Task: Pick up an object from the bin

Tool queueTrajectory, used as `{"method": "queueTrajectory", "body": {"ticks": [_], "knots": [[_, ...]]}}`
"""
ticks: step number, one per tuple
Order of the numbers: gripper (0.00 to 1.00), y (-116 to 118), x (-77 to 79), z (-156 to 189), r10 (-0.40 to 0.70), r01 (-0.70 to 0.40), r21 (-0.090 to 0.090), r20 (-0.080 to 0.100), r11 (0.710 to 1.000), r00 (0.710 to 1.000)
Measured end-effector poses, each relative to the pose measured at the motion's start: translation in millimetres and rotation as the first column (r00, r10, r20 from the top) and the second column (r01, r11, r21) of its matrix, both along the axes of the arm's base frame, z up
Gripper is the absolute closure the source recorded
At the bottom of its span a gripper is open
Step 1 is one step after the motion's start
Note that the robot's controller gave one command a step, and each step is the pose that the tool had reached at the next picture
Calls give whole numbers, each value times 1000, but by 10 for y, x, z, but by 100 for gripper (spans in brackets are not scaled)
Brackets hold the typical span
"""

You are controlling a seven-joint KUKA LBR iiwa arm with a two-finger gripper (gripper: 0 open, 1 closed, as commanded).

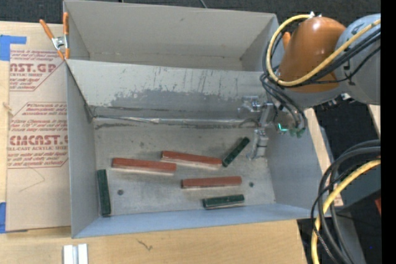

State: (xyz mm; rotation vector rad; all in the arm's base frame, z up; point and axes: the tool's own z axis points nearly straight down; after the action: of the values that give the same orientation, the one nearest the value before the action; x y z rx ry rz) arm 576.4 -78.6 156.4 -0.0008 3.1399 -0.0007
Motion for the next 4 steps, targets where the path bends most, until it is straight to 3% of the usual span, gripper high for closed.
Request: {"method": "queueTrajectory", "body": {"ticks": [1,2,3,4], "knots": [[100,-211,-195,-846,-55,55,1,0,999,999],[100,-211,-194,-846,-55,55,1,0,999,999],[100,-54,-378,-833,23,-22,-4,9,1000,1000],[100,232,-105,-853,160,-160,-1,-3,987,987]]}}
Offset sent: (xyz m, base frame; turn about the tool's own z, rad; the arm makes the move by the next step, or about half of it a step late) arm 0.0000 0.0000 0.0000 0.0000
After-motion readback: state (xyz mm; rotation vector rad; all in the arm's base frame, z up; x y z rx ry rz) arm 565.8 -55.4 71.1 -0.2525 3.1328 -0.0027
